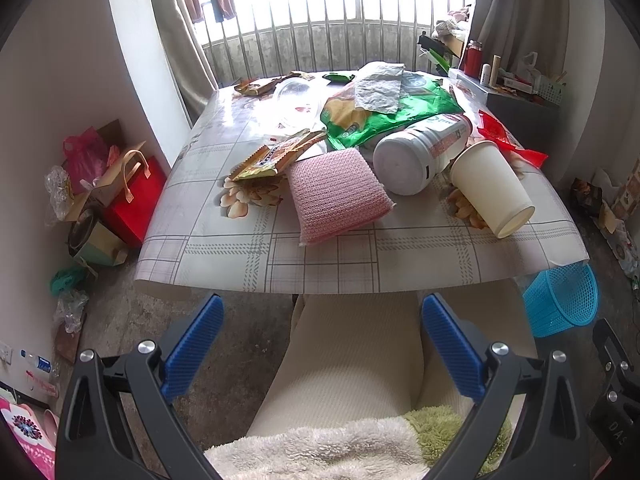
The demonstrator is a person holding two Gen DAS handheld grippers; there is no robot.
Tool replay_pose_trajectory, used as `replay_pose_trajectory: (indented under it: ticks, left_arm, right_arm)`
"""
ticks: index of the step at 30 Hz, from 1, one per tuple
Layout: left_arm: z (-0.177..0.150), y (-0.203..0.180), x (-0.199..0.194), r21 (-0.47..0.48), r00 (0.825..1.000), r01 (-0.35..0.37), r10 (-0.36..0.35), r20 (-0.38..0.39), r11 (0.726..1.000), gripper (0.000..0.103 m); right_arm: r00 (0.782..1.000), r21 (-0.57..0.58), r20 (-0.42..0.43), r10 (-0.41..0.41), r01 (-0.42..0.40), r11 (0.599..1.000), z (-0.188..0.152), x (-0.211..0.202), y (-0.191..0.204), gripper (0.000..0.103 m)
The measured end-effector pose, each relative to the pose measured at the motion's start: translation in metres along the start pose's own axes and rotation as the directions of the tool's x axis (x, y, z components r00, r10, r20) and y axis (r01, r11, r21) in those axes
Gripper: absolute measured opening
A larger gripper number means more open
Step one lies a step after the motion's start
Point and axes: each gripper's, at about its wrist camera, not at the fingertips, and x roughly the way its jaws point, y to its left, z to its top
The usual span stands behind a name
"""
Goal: Collect trash
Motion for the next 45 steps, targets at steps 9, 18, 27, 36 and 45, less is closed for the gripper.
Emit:
replay_pose_trajectory:
  ticks: [9, 18, 27, 36, 45]
  left_arm:
    - [0.000, 0.001, 0.001, -0.002, 1.000, -0.001, 0.001, -0.002, 1.000, 0.097]
    - [0.001, 0.001, 0.002, -0.001, 1.000, -0.001, 0.001, -0.010, 1.000, 0.097]
    - [0.001, 0.001, 0.003, -0.002, 1.000, -0.001, 0.001, -0.013, 1.000, 0.097]
    - [0.000, 0.001, 0.004, -0.001, 1.000, -0.002, 0.002, -0.015, 1.000, 0.097]
    - [-0.001, 0.001, 0.005, -0.002, 1.000, -0.003, 0.003, -0.015, 1.000, 0.097]
  right_arm:
    - [1.000, -0.002, -0.007, 0.003, -0.003, 1.000, 0.002, 0.000, 0.002, 0.095]
    - [1.000, 0.002, -0.020, 0.003, -0.003, 1.000, 0.001, 0.005, 0.002, 0.095]
    - [1.000, 0.002, -0.022, 0.003, -0.003, 1.000, -0.001, 0.009, 0.003, 0.095]
    - [1.000, 0.005, -0.025, 0.004, -0.004, 1.000, -0.003, 0.011, 0.003, 0.095]
    - [1.000, 0.006, -0.027, 0.005, -0.005, 1.000, -0.003, 0.012, 0.002, 0.095]
